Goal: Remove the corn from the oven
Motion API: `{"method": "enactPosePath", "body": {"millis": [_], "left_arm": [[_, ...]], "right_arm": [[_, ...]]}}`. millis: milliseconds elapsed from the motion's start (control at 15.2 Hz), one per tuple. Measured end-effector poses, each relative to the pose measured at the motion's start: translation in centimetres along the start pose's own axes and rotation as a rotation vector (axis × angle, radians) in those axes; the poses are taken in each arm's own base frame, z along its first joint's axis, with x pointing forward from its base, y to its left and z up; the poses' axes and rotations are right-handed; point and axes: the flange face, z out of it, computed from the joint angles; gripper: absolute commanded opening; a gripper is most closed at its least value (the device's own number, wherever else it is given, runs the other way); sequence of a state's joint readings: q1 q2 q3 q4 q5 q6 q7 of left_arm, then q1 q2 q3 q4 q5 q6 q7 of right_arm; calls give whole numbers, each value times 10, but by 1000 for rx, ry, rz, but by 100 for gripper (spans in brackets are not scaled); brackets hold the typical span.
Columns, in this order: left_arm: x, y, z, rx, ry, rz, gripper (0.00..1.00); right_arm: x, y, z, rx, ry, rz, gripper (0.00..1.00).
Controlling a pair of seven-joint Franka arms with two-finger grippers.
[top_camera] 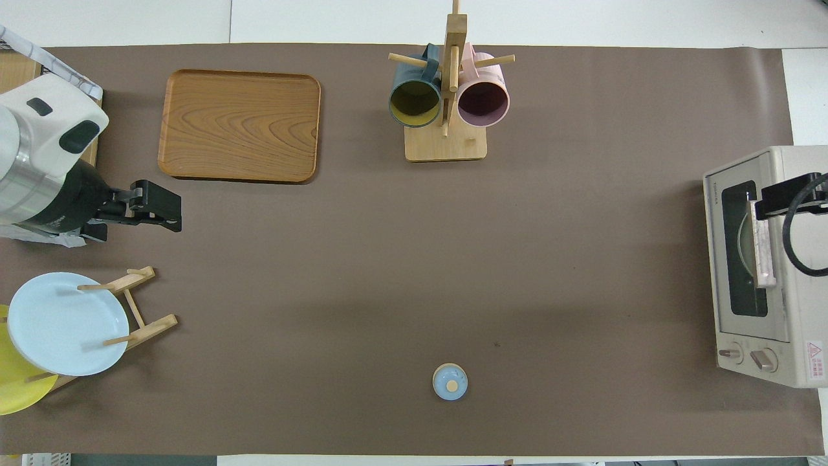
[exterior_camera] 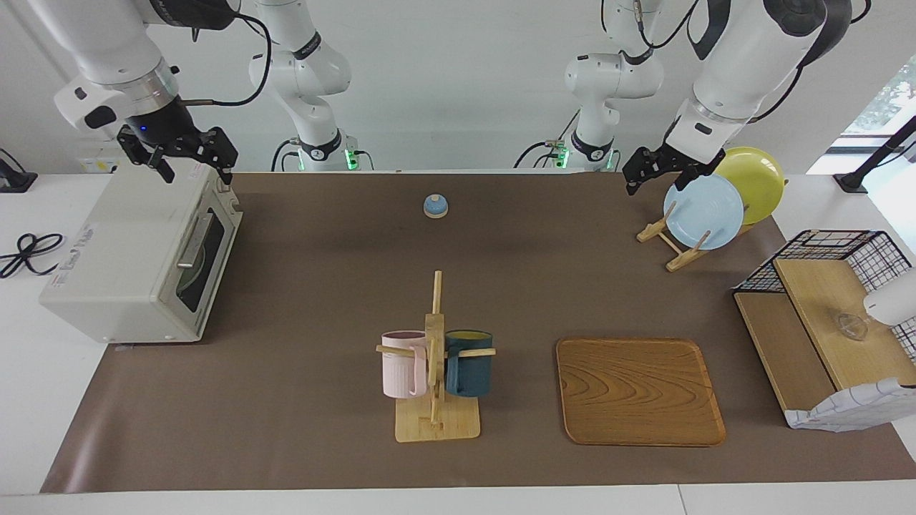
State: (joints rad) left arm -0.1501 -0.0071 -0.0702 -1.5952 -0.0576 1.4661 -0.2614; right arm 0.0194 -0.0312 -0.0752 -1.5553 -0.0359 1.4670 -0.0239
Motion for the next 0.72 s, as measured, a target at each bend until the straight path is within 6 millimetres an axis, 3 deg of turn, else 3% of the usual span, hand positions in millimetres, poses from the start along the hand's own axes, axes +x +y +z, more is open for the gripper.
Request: {"method": "enactPosePath", "body": {"millis": [723], "left_arm": [[0, 0, 0, 0, 0, 0, 100]], "right_arm": [[-2, 12, 2, 2, -13, 23, 100]]}}
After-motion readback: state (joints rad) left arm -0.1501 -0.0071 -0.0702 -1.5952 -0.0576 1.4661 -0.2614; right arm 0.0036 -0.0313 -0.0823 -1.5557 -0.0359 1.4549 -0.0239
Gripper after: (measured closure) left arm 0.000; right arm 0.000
